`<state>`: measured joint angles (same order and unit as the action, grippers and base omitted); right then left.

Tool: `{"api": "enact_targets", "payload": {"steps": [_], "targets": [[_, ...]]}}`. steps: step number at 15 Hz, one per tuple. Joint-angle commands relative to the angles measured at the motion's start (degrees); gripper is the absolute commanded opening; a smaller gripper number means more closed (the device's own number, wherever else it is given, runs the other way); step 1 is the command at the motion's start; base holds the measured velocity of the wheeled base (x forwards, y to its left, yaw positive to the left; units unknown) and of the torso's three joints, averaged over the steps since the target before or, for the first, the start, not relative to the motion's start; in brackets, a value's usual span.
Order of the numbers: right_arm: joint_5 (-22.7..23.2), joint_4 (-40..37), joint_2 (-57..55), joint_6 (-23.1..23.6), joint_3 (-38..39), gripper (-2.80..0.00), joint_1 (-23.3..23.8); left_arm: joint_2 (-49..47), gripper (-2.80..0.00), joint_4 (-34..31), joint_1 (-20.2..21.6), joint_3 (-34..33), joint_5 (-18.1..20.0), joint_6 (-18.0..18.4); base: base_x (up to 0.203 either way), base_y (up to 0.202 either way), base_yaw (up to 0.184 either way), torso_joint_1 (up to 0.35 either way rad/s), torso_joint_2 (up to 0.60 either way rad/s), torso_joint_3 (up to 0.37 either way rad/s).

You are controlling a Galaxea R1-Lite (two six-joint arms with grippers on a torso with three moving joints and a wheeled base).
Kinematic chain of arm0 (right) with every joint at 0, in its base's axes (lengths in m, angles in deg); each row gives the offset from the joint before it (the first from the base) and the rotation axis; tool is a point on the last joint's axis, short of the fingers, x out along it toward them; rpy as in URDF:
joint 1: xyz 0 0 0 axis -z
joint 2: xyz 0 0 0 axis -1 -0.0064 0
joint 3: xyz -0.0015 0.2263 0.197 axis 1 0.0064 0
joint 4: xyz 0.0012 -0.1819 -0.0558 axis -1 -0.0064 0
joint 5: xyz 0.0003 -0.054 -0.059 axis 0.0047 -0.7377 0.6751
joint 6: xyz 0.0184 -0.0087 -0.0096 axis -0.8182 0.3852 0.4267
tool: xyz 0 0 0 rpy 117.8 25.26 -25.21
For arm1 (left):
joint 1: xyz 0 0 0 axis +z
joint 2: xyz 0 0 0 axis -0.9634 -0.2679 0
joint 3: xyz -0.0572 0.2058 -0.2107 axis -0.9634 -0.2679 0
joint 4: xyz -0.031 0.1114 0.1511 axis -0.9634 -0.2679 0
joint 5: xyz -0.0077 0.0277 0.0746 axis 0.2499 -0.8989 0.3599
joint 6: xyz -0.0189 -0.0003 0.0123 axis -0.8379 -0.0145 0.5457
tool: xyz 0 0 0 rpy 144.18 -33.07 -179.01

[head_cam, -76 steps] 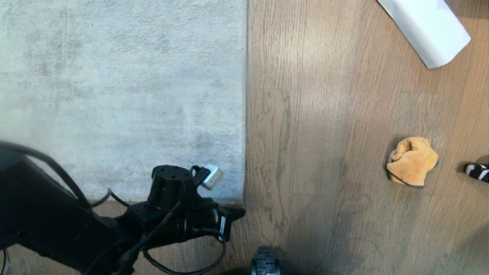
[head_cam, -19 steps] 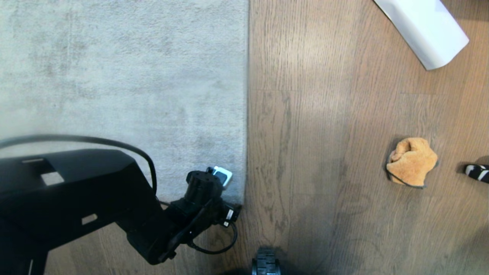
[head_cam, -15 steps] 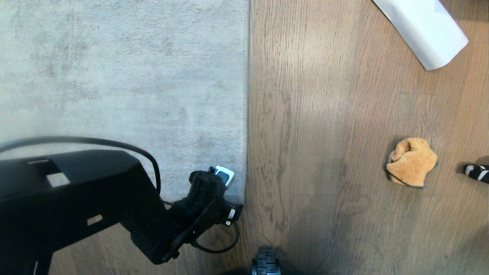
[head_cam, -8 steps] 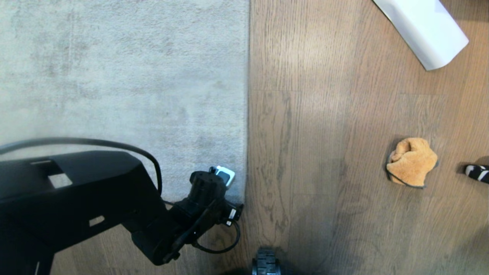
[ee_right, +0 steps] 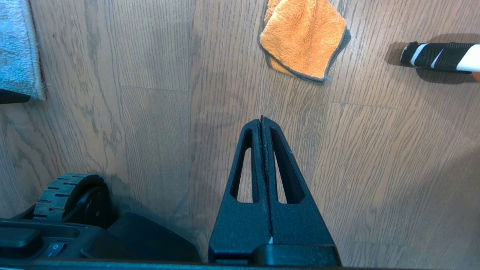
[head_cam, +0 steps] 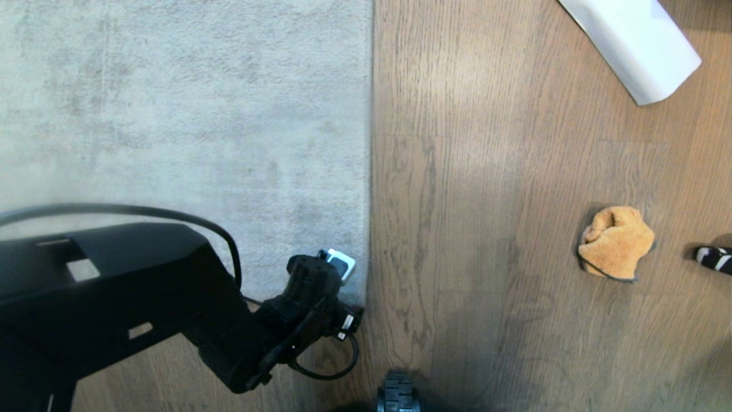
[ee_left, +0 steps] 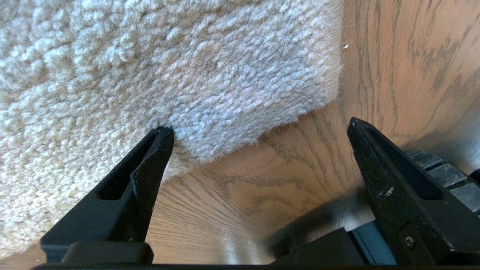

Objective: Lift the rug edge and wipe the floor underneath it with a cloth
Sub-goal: Lift up the carpet

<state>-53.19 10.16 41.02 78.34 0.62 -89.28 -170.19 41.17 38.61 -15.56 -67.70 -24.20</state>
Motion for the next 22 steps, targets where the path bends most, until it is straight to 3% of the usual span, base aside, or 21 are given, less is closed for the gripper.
{"api": "enact_targets", "payload": {"steps": [1,4,10,17,22], "targets": [[0.0,0.0,0.0,0.0,0.0,-2.80,0.0,1.2,0.00,-0.9,-0.2,0.1,-0.4,0.1,0.000,0.000,0.000,0.000,0.00,0.000],[0.0,0.0,0.0,0.0,0.0,-2.80,0.0,2.7,0.00,-2.0,-1.0,0.0,-2.7,0.0,0.000,0.000,0.000,0.000,0.00,0.000],[0.0,0.0,0.0,0.0,0.0,-2.80,0.0,5.8,0.00,-2.8,-1.6,-0.3,-3.6,-0.1,0.000,0.000,0.000,0.000,0.00,0.000],[0.0,0.0,0.0,0.0,0.0,-2.80,0.0,7.5,0.00,-7.9,-4.7,-0.8,-4.3,-4.8,0.000,0.000,0.000,0.000,0.00,0.000],[0.0,0.0,0.0,0.0,0.0,-2.80,0.0,6.6,0.00,-14.3,-6.9,-0.2,-5.0,-4.9,0.000,0.000,0.000,0.000,0.00,0.000]]}}
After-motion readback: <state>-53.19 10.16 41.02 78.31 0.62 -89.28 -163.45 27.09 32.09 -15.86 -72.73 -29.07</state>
